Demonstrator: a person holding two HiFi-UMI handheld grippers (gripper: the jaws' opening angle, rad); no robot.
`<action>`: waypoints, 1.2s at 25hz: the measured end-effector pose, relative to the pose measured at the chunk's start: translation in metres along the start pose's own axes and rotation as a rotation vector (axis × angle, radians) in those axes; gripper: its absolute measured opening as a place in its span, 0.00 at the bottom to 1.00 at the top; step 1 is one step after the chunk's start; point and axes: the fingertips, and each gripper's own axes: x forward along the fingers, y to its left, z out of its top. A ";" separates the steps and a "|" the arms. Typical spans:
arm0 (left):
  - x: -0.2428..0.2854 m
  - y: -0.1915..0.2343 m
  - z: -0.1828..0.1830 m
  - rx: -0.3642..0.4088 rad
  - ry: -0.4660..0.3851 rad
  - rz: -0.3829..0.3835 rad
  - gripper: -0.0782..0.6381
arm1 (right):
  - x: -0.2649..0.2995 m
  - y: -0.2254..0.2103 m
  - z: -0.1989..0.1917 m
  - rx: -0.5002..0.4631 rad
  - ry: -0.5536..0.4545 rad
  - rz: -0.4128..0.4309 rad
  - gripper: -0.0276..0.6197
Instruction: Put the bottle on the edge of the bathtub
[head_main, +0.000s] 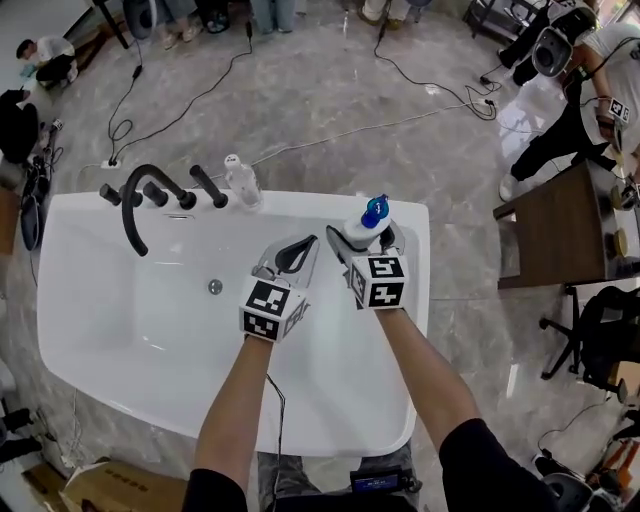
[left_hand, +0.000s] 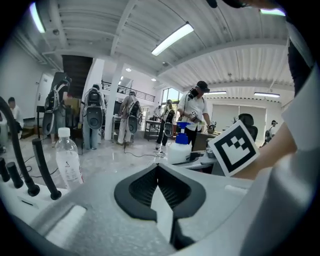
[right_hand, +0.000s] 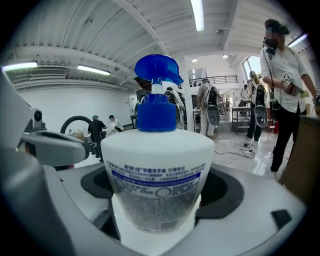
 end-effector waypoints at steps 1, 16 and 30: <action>0.008 0.007 -0.005 -0.006 0.005 0.009 0.12 | 0.013 -0.003 -0.002 -0.005 -0.002 -0.006 0.81; 0.074 0.043 -0.048 -0.047 0.042 0.018 0.12 | 0.121 -0.028 -0.016 -0.103 -0.052 -0.030 0.81; 0.063 0.042 -0.060 -0.056 0.051 0.029 0.12 | 0.126 -0.027 -0.024 -0.136 -0.080 -0.054 0.81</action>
